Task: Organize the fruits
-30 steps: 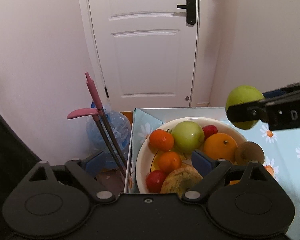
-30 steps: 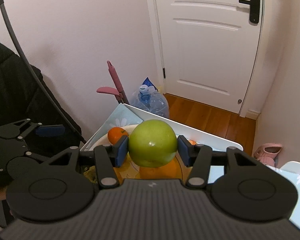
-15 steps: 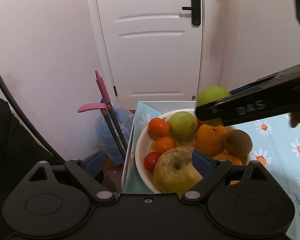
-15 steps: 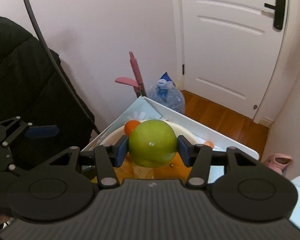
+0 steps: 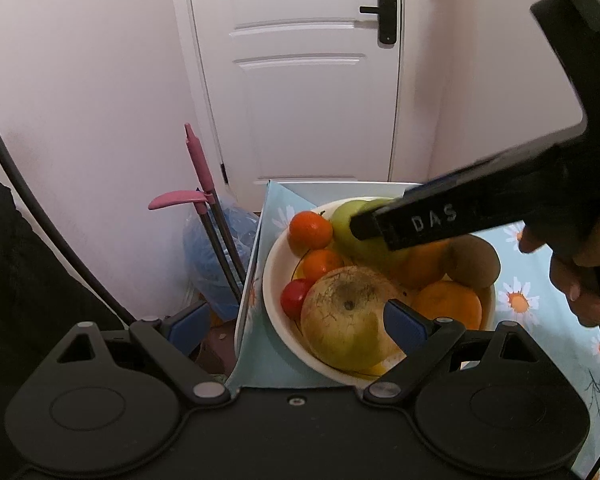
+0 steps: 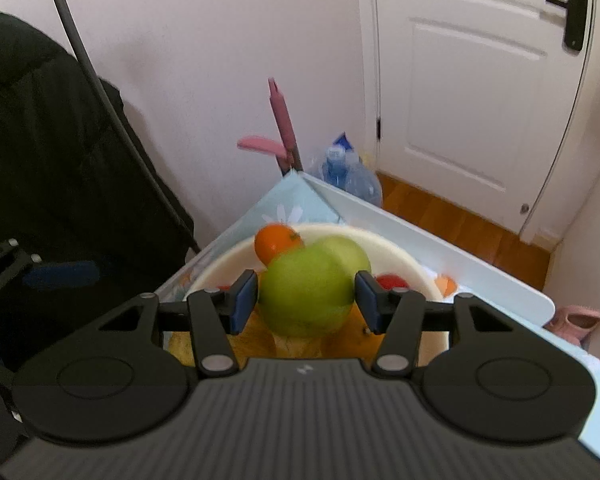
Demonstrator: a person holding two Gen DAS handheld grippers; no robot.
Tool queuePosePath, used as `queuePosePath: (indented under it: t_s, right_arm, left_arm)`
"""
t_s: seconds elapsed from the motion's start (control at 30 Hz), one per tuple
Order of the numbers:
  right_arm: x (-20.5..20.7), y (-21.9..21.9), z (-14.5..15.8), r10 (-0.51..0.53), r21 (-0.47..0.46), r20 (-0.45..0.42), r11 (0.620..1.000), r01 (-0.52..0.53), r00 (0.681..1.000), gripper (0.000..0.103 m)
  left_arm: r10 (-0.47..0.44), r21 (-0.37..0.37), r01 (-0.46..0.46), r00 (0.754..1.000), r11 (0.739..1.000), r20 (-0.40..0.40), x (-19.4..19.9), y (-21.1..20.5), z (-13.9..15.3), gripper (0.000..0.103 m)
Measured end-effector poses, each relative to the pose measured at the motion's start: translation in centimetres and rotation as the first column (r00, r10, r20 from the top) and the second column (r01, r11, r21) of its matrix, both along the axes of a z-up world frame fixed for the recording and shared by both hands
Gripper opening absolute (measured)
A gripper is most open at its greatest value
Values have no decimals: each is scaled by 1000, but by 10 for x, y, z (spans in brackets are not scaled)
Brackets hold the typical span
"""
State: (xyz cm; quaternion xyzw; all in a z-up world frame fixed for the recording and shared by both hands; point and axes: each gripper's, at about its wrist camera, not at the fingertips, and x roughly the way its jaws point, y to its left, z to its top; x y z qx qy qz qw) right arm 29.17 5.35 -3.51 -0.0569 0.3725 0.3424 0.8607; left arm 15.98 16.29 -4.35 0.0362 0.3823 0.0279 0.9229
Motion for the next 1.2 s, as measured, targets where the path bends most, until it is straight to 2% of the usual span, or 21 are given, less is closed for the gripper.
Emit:
queuePosePath:
  t_s: [0.03, 0.1, 0.33, 0.7, 0.97, 1.2]
  right_arm:
    - [-2, 1, 2, -9, 0, 16, 1000, 9, 1000, 103]
    - [-6, 0, 5, -42, 5, 50, 999, 41, 998, 103]
    - [-12, -9, 5, -105, 6, 24, 994, 105, 994, 103]
    - [-31, -22, 15, -127, 16, 42, 992, 127, 991, 103]
    - [-69, -62, 50, -173, 48, 100, 984, 169, 980, 103]
    - [-123, -121, 94, -277, 82, 152, 960, 267, 949, 103]
  left_arm:
    - [-4, -1, 4, 1000, 1000, -1, 0, 0, -1, 95]
    - [-13, 1, 13, 1000, 1000, -3, -1, 1, -2, 96]
    - [-40, 1, 40, 999, 999, -1, -3, 4, -5, 97]
    - [-36, -10, 36, 999, 999, 9, -4, 4, -1, 97]
    - [-44, 3, 44, 998, 999, 52, -25, -17, 26, 97]
    - [-65, -3, 66, 988, 998, 142, -59, -50, 71, 97]
